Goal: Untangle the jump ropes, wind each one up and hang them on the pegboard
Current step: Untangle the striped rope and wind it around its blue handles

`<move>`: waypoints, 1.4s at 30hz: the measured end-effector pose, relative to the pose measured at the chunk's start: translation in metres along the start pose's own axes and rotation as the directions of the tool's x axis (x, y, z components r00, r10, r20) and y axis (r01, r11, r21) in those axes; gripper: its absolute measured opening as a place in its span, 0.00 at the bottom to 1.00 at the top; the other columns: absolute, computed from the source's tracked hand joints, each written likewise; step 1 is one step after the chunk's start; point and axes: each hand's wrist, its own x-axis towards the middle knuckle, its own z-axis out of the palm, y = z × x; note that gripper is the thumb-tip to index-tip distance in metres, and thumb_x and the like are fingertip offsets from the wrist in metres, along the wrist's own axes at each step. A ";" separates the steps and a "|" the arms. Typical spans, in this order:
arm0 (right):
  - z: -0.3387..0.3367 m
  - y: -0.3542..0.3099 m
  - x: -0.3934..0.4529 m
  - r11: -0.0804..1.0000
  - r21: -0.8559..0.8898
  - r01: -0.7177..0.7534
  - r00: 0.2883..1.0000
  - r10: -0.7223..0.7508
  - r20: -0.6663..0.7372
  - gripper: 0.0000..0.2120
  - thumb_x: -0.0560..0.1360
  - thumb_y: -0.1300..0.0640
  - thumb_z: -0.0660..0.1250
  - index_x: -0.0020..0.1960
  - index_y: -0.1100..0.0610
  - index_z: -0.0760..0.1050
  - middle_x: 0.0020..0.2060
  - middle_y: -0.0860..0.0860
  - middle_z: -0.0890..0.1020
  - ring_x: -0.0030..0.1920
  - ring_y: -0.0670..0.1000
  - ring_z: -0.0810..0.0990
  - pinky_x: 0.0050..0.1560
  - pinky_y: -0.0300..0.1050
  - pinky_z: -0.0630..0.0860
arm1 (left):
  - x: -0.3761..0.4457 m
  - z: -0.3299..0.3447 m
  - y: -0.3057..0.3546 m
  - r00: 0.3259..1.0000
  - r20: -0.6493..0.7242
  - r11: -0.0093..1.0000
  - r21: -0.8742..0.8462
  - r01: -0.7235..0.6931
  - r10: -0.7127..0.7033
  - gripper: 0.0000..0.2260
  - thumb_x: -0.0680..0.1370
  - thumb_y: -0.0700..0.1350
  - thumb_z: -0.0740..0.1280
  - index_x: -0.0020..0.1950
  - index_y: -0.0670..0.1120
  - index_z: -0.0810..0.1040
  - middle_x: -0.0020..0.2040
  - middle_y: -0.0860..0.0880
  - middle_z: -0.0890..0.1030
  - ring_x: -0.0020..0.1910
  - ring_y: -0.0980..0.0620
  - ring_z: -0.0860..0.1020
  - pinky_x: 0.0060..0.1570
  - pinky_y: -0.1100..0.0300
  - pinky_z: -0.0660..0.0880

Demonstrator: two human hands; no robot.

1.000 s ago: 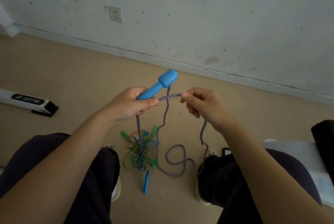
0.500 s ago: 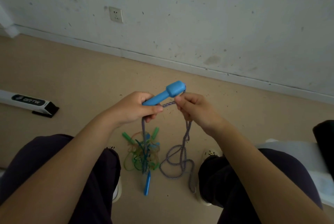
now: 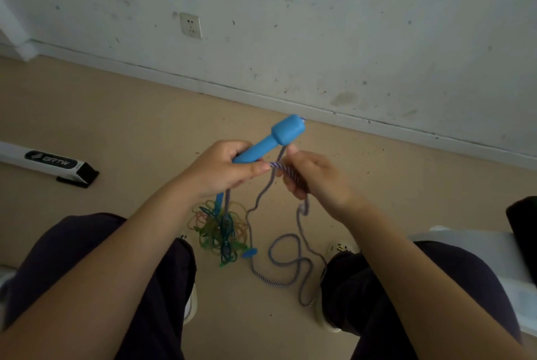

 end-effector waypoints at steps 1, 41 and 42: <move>0.005 0.000 0.000 1.000 -0.007 -0.011 0.999 0.012 0.049 0.21 0.81 0.44 0.58 0.43 0.61 0.76 0.27 0.51 0.72 0.28 0.47 0.68 0.30 0.39 0.66 | 0.000 0.004 0.000 1.000 0.013 1.000 0.015 0.000 0.000 0.08 0.76 0.43 0.72 0.48 0.39 0.79 0.28 0.54 0.72 0.26 0.57 0.67 0.28 0.64 0.65; -0.017 -0.001 0.006 0.998 0.053 -0.030 0.992 0.036 -0.119 0.13 0.82 0.55 0.61 0.45 0.61 0.78 0.32 0.54 0.80 0.29 0.50 0.74 0.32 0.39 0.72 | 0.004 -0.001 -0.012 0.993 -0.059 0.991 0.085 0.108 -0.103 0.04 0.75 0.39 0.74 0.47 0.41 0.81 0.35 0.46 0.85 0.33 0.50 0.82 0.42 0.52 0.81; -0.013 -0.002 0.005 0.997 0.043 -0.065 0.995 0.068 -0.073 0.13 0.82 0.54 0.61 0.47 0.61 0.78 0.34 0.55 0.80 0.30 0.50 0.75 0.34 0.39 0.73 | 0.003 0.003 -0.013 0.994 -0.048 0.992 0.067 0.103 -0.100 0.04 0.75 0.38 0.74 0.47 0.40 0.81 0.35 0.46 0.85 0.33 0.50 0.82 0.40 0.53 0.81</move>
